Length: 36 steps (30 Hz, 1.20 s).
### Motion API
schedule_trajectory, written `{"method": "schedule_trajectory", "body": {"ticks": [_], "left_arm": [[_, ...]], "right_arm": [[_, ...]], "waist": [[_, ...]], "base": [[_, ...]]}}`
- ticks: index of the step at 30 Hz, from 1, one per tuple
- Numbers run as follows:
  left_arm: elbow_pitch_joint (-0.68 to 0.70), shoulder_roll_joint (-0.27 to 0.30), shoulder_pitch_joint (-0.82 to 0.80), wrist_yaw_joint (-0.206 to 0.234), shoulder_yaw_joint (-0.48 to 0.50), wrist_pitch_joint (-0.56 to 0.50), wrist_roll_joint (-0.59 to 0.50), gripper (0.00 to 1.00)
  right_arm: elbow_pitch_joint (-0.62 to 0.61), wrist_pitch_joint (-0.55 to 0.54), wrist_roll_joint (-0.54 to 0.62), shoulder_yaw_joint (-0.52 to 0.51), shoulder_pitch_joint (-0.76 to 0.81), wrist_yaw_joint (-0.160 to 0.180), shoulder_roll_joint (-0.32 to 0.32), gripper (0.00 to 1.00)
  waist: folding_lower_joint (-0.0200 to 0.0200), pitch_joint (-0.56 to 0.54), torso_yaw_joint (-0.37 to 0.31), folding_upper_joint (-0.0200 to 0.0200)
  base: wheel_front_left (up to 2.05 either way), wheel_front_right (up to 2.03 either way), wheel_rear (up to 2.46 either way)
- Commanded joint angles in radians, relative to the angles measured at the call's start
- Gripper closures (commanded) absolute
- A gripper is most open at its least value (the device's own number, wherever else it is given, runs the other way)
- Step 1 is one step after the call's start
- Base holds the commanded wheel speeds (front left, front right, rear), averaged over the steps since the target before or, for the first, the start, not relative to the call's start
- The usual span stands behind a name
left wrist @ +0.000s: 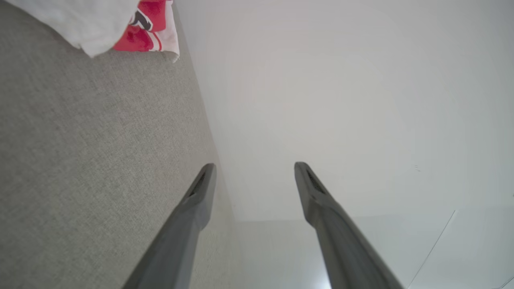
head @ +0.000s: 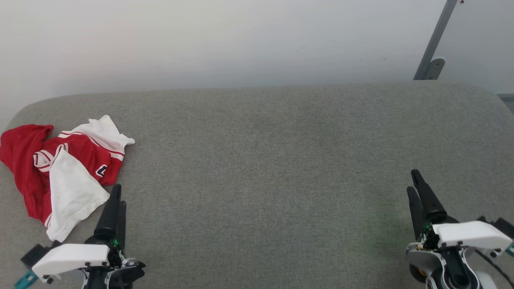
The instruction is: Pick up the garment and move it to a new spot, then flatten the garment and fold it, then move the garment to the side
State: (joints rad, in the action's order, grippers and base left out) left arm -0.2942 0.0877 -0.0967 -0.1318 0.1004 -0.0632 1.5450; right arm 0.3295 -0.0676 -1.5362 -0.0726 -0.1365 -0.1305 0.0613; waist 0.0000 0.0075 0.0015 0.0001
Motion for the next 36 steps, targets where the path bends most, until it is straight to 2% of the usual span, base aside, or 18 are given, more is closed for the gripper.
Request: {"method": "schedule_trajectory", "body": {"ticks": [1, 5, 12, 36], "left_arm": [[0.013, 0.025, -0.037, 0.000, -0.011, 0.017, -0.037, 0.00], [0.007, 0.052, -0.051, 0.000, -0.030, 0.039, -0.125, 0.00], [0.010, 0.063, -0.063, 0.000, -0.021, 0.069, -0.282, 0.00], [0.046, 0.112, -0.057, 0.003, -0.029, 0.152, -0.778, 0.00]], "right_arm": [[-0.005, 0.015, 0.029, 0.013, -0.046, 0.000, 0.013, 0.00], [0.012, 0.040, 0.081, 0.032, -0.072, 0.000, 0.024, 0.00], [0.040, 0.073, 0.196, 0.052, -0.108, 0.000, 0.048, 0.00], [0.047, 0.156, 0.811, 0.056, -0.154, 0.000, 0.084, 0.00]], "waist": [[0.0000, 0.001, 0.000, -0.0001], [0.0000, 0.004, 0.001, -0.0001], [0.0000, 0.007, 0.003, -0.0001], [0.0000, 0.018, 0.005, -0.0001]], "base": [[0.00, 0.00, 0.00], [0.00, 0.00, 0.00], [0.00, 0.00, 0.00], [0.00, 0.00, 0.00]]}}
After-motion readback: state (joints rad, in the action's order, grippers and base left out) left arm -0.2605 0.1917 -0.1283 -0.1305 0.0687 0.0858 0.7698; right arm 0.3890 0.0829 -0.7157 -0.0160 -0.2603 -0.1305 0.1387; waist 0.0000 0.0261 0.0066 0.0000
